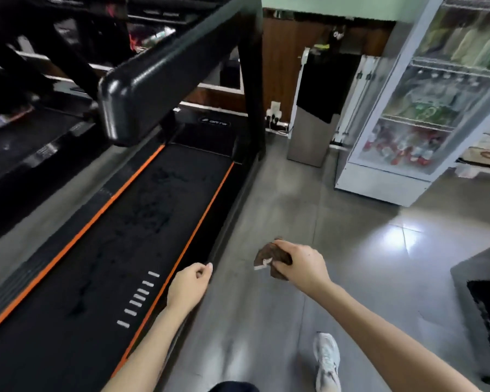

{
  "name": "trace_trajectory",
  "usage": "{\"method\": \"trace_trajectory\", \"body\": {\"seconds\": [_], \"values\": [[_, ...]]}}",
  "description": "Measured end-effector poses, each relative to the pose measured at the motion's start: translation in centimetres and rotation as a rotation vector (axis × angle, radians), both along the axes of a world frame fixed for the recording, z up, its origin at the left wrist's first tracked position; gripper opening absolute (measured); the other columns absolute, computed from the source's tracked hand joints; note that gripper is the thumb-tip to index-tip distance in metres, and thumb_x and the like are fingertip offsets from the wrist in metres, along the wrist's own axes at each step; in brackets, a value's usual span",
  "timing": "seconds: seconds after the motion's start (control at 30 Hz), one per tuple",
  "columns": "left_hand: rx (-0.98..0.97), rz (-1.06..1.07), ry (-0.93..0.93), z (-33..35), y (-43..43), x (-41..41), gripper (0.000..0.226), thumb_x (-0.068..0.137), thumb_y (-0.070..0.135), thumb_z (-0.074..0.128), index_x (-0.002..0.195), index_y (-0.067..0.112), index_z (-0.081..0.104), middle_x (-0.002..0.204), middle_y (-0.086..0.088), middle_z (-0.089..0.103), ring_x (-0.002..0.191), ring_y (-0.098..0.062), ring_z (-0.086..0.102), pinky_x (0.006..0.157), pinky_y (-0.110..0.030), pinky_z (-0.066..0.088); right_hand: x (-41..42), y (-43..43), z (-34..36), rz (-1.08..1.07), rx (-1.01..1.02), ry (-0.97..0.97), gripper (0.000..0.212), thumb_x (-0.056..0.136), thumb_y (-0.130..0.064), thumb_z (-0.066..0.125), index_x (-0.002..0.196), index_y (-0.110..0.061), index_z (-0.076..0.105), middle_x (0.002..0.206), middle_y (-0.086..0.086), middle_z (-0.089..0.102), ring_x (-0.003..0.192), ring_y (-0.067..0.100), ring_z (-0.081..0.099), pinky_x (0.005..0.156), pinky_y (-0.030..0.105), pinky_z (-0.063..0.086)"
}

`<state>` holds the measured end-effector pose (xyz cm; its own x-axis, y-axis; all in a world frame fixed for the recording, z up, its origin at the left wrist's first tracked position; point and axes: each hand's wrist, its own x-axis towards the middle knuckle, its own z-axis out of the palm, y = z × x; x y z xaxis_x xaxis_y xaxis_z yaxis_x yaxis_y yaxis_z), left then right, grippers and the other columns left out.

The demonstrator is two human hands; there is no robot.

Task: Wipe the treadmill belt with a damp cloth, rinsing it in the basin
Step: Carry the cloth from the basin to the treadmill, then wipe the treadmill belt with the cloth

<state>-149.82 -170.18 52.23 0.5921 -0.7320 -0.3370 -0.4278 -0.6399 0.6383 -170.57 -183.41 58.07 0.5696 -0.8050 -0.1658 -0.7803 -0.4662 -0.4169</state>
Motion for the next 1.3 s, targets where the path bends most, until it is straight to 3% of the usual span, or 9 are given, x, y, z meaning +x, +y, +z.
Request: {"method": "trace_trajectory", "body": {"seconds": [0.27,0.37,0.5,0.6,0.87,1.03,1.13,1.23,1.3], "values": [[-0.051,0.342,-0.006,-0.1,-17.0,-1.7,0.040,0.097,0.040,0.042,0.085,0.010,0.065,0.068,0.000,0.069,0.068,-0.019,0.064,0.071,-0.037,0.052,3.2,-22.9,-1.4,0.328,-0.024,0.038,0.044,0.085,-0.030,0.059,0.127,-0.037,0.053,0.115,0.001,0.067,0.109,0.025,0.058,0.085,0.029,0.044],[-0.055,0.436,-0.001,-0.2,-21.7,-1.2,0.037,0.098,0.041,0.041,0.085,0.015,0.064,0.071,0.000,0.069,0.065,-0.019,0.064,0.065,-0.032,0.050,6.4,-29.6,-2.6,0.435,-0.044,0.056,0.047,0.087,-0.031,0.059,0.133,-0.034,0.049,0.124,-0.001,0.062,0.116,0.023,0.055,0.090,0.028,0.040],[-0.067,0.530,-0.023,-1.4,-27.6,1.6,0.033,0.097,0.042,0.042,0.085,0.018,0.063,0.069,0.002,0.068,0.062,-0.015,0.063,0.055,-0.027,0.045,12.3,-36.8,-4.6,0.534,-0.065,0.080,0.048,0.086,-0.033,0.061,0.133,-0.033,0.050,0.120,0.002,0.065,0.113,0.025,0.057,0.089,0.032,0.044],[-0.088,0.602,-0.035,-2.7,-31.8,4.9,0.032,0.097,0.041,0.042,0.083,0.020,0.062,0.068,0.003,0.067,0.064,-0.015,0.062,0.060,-0.028,0.046,17.2,-41.3,-6.3,0.599,-0.046,0.049,0.046,0.085,-0.030,0.062,0.130,-0.031,0.054,0.115,0.003,0.067,0.108,0.026,0.060,0.085,0.032,0.045],[-0.089,0.681,-0.074,-6.1,-39.9,14.7,0.037,0.097,0.043,0.040,0.090,0.014,0.063,0.076,-0.005,0.069,0.070,-0.019,0.063,0.060,-0.030,0.045,29.9,-49.4,-11.1,0.725,-0.053,0.064,0.043,0.084,-0.030,0.063,0.126,-0.033,0.056,0.110,-0.003,0.068,0.105,0.020,0.061,0.079,0.029,0.046],[0.041,0.721,-0.141,-8.6,-42.1,21.1,0.043,0.099,0.042,0.034,0.081,0.012,0.059,0.084,-0.011,0.070,0.077,-0.026,0.065,0.068,-0.036,0.050,38.1,-52.6,-15.1,0.836,-0.034,0.091,0.042,0.084,-0.028,0.062,0.125,-0.032,0.058,0.118,-0.002,0.066,0.109,0.020,0.060,0.086,0.032,0.049],[0.024,0.775,-0.241,-11.8,-42.9,25.1,0.041,0.097,0.044,0.038,0.086,0.013,0.062,0.083,-0.003,0.068,0.082,-0.024,0.064,0.071,-0.031,0.047,43.0,-53.9,-18.6,0.894,-0.014,0.114,0.039,0.085,-0.029,0.062,0.124,-0.032,0.058,0.125,-0.006,0.061,0.115,0.018,0.056,0.092,0.032,0.047],[0.004,0.804,-0.300,-15.9,-44.0,28.3,0.039,0.095,0.047,0.038,0.081,0.017,0.060,0.070,0.007,0.060,0.067,-0.014,0.056,0.058,-0.026,0.041,47.2,-55.3,-23.4,0.926,-0.016,0.067,0.031,0.081,-0.028,0.062,0.111,-0.036,0.065,0.115,-0.011,0.066,0.109,0.015,0.059,0.085,0.028,0.047],[-0.003,0.815,-0.361,-19.3,-44.6,30.0,0.038,0.096,0.048,0.038,0.090,0.019,0.061,0.069,0.011,0.055,0.064,-0.009,0.050,0.051,-0.022,0.035,49.6,-56.1,-27.3,0.930,-0.016,0.004,0.028,0.075,-0.028,0.064,0.102,-0.036,0.068,0.104,-0.011,0.069,0.101,0.014,0.062,0.079,0.026,0.047]]}}
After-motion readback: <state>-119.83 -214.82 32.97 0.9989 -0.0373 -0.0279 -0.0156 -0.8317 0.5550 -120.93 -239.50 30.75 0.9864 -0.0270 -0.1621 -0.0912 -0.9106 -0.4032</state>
